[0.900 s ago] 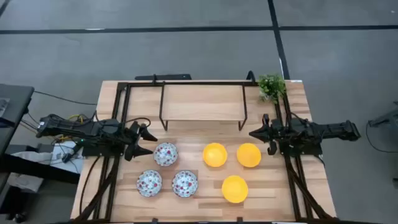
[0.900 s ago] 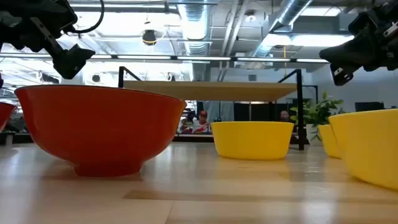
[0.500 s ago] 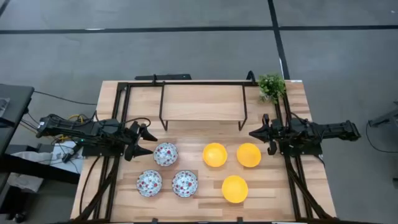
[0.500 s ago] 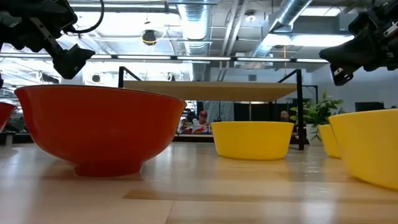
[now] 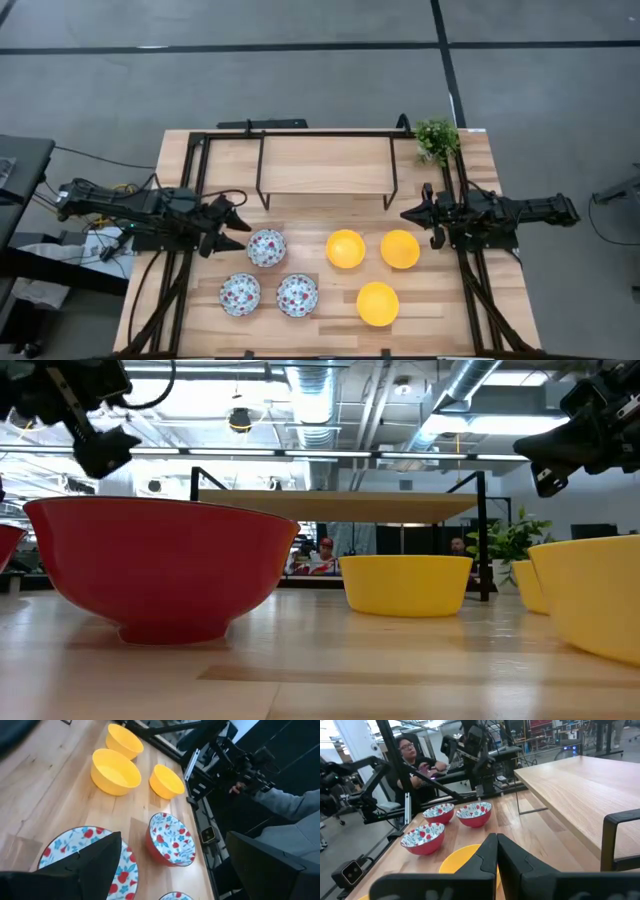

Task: Pick & Place Mini bowls
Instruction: Put the top red patterned bowl on the shelf

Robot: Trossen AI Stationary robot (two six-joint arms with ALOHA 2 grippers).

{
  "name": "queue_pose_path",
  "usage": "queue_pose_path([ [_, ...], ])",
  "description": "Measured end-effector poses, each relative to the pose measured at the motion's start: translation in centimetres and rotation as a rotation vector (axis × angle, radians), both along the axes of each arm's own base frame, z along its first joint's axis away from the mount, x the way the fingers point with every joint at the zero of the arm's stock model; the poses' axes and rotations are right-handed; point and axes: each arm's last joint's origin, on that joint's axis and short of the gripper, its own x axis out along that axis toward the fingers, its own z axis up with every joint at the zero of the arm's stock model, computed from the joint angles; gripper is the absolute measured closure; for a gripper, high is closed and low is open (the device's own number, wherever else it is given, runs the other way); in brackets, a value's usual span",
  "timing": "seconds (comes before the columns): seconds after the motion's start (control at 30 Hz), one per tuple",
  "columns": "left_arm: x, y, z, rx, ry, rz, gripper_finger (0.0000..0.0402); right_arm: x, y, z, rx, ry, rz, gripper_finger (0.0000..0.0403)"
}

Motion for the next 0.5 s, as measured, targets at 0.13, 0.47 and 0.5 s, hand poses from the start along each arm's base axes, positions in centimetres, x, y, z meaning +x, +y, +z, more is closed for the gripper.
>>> queue_pose_path([
  [0.13,1.0,-0.2,1.7,0.015,0.102,0.001,0.0046,0.0,0.0,0.0,0.000,0.000,0.000,0.0403],
  [0.47,3.1,-0.6,5.6,-0.031,0.432,0.044,0.0046,0.0,0.0,0.0,0.000,0.000,-0.001,0.0403],
  [0.5,3.3,-0.6,5.9,-0.043,0.449,0.053,0.0046,0.0,0.0,0.0,0.000,0.000,0.000,0.0403],
])
